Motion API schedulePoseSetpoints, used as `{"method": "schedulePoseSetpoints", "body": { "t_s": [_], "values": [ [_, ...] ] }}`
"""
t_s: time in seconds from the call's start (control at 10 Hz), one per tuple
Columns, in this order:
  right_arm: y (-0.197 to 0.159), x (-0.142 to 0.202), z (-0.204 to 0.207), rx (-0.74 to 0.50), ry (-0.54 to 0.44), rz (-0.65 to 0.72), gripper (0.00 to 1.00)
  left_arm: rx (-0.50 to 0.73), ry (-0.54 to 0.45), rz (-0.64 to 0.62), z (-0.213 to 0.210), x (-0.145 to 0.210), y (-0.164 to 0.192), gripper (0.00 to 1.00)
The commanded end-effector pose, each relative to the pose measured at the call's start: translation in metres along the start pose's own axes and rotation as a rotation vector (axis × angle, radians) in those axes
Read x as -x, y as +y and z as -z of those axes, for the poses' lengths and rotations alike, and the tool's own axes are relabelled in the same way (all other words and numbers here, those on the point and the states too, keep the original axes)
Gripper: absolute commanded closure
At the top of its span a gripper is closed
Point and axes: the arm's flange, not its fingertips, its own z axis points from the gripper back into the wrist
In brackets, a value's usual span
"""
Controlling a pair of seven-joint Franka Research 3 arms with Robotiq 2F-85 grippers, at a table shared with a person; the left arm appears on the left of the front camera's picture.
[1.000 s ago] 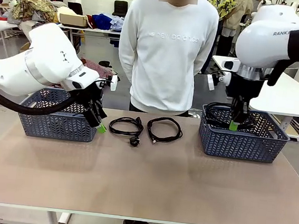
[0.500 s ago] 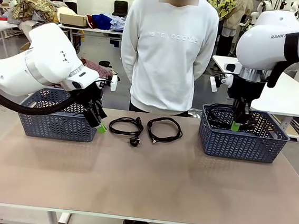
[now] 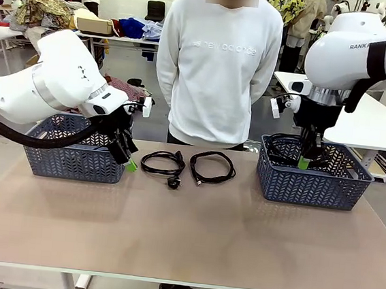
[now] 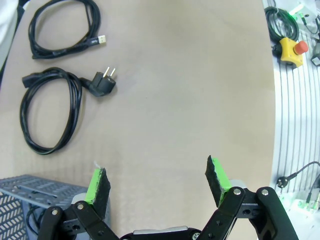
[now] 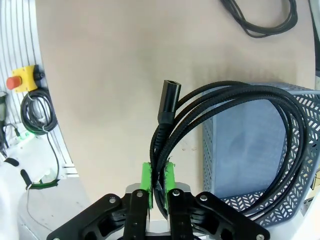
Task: Organize the cables according to human instructions.
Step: Pick up a bundle of cables and place it in the basket indicated by the human.
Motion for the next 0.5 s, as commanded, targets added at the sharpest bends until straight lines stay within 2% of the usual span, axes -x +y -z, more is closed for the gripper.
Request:
{"method": "schedulePoseSetpoints", "body": {
  "t_s": [0.0,0.4],
  "values": [
    [-0.019,0.009,0.002,0.037,0.01,0.034,0.88,0.0,-0.001,-0.001,-0.001,0.0,0.001,0.0],
    [-0.06,0.034,0.01,0.042,0.025,0.046,0.88,0.0,-0.001,-0.001,-0.001,0.0,0.001,0.0]
  ]
}}
